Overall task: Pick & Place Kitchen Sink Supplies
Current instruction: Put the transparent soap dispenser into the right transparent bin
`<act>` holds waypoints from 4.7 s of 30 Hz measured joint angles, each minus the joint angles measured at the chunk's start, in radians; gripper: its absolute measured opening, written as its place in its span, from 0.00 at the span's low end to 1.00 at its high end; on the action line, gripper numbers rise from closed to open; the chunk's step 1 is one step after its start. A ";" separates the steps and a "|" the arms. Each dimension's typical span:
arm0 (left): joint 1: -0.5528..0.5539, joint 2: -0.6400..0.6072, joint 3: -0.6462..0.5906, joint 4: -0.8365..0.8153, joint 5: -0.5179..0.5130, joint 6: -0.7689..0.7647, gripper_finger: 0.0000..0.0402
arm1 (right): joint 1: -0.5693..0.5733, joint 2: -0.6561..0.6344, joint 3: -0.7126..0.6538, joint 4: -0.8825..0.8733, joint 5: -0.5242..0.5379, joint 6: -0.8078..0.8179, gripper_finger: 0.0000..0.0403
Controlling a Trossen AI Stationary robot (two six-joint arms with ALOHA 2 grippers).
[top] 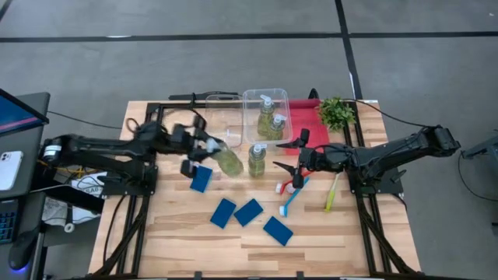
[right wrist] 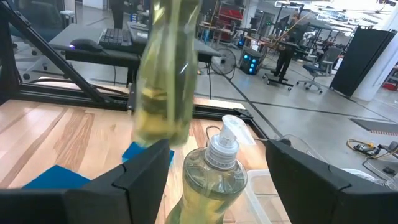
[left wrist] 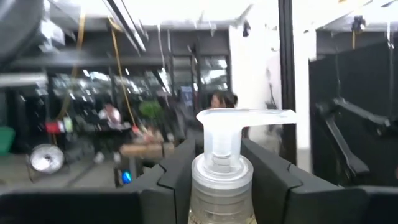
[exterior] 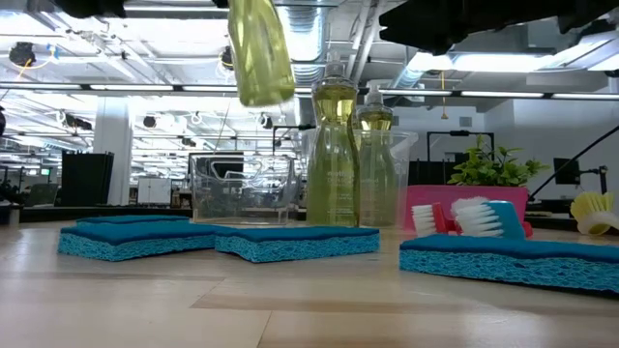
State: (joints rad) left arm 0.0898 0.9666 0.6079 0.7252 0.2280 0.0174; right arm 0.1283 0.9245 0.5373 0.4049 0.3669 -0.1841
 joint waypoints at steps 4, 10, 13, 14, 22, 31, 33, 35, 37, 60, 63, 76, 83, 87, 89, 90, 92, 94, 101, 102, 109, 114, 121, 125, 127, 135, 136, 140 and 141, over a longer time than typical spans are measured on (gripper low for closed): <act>0.052 -0.063 0.002 -0.002 -0.032 0.000 0.31 | 0.000 0.000 0.000 0.000 0.000 0.000 0.64; 0.142 -0.073 0.002 0.003 -0.131 0.010 0.28 | 0.000 0.000 0.000 0.000 0.000 0.000 0.64; 0.191 -0.048 0.002 0.018 -0.160 0.008 0.31 | 0.000 0.000 0.000 0.000 0.000 0.000 0.64; 0.206 -0.038 0.002 0.031 -0.166 0.009 0.31 | 0.000 0.000 0.000 0.000 0.000 0.000 0.64; 0.274 0.092 0.119 0.047 -0.172 0.000 0.26 | 0.000 0.000 0.000 0.000 0.000 0.000 0.64; 0.277 0.243 0.274 0.043 -0.148 0.004 0.28 | 0.000 0.000 0.000 0.000 0.000 0.000 0.64; 0.277 0.273 0.302 0.041 -0.147 0.004 0.26 | 0.000 0.000 0.000 0.000 0.000 0.000 0.64; 0.277 0.304 0.331 0.041 -0.146 0.004 0.26 | 0.000 0.000 0.000 0.000 0.000 0.000 0.64; 0.277 0.334 0.361 0.042 -0.147 0.005 0.26 | 0.000 0.000 0.000 0.000 0.000 0.000 0.64; 0.326 0.581 0.544 0.036 -0.149 0.000 0.26 | 0.000 0.000 0.000 -0.001 0.000 -0.002 0.64; 0.336 0.599 0.544 0.037 -0.149 -0.004 0.26 | 0.000 0.000 0.000 -0.001 0.000 -0.002 0.64; 0.349 0.658 0.546 0.061 -0.149 -0.007 0.26 | 0.000 0.000 0.000 0.000 0.000 -0.002 0.64; 0.348 0.665 0.547 0.047 -0.148 -0.034 0.35 | 0.000 0.000 0.000 0.000 0.000 -0.002 0.64; 0.348 0.665 0.546 0.051 -0.148 -0.060 0.32 | 0.000 0.000 0.000 0.000 0.000 -0.002 0.64; 0.348 0.665 0.546 0.054 -0.148 -0.060 0.28 | 0.000 0.000 0.000 0.000 0.000 -0.002 0.64; 0.348 0.665 0.546 0.057 -0.149 -0.060 0.27 | 0.000 0.000 0.000 0.000 0.000 -0.002 0.64; 0.349 0.665 0.546 0.060 -0.149 -0.060 0.23 | 0.000 0.000 0.000 0.000 0.000 -0.002 0.64; 0.349 0.665 0.545 0.059 -0.149 -0.060 0.20 | 0.000 0.000 0.000 0.000 0.000 -0.002 0.64; 0.349 0.665 0.545 0.059 -0.149 -0.060 0.07 | 0.000 0.000 0.000 0.000 0.000 -0.002 0.64; 0.349 0.665 0.545 0.059 -0.149 -0.060 0.05 | 0.000 0.000 0.000 0.000 0.000 -0.002 0.64; 0.349 0.665 0.543 0.053 -0.149 -0.060 0.03 | 0.000 0.000 0.000 0.000 0.000 -0.002 0.64; 0.349 0.665 0.542 0.035 -0.149 -0.060 0.02 | 0.000 0.000 0.000 0.000 0.000 -0.002 0.64; 0.349 0.665 0.541 -0.016 -0.149 -0.060 0.02 | 0.000 0.000 0.000 0.000 0.000 -0.002 0.64; 0.348 0.661 0.541 -0.062 -0.149 -0.059 0.04 | 0.000 0.000 0.000 0.000 0.000 -0.002 0.64; 0.348 0.656 0.541 -0.073 -0.149 -0.049 0.04 | 0.000 0.000 0.000 0.000 0.000 -0.002 0.64; 0.348 0.559 0.477 -0.108 -0.100 -0.031 0.06 | 0.000 0.000 0.000 -0.005 0.000 -0.002 0.64; 0.348 0.540 0.461 -0.109 -0.090 -0.020 0.06 | 0.000 0.000 0.000 -0.005 0.000 -0.002 0.64; 0.348 0.456 0.392 -0.104 -0.031 0.010 0.09 | -0.001 0.000 0.000 -0.005 0.000 -0.002 0.64; 0.348 0.436 0.370 -0.107 -0.010 0.009 0.10 | 0.000 0.000 0.000 -0.005 0.000 -0.002 0.64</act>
State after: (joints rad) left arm 0.4374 1.4028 0.9776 0.6183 0.2177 0.0268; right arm 0.1279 0.9241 0.5369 0.4004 0.3672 -0.1860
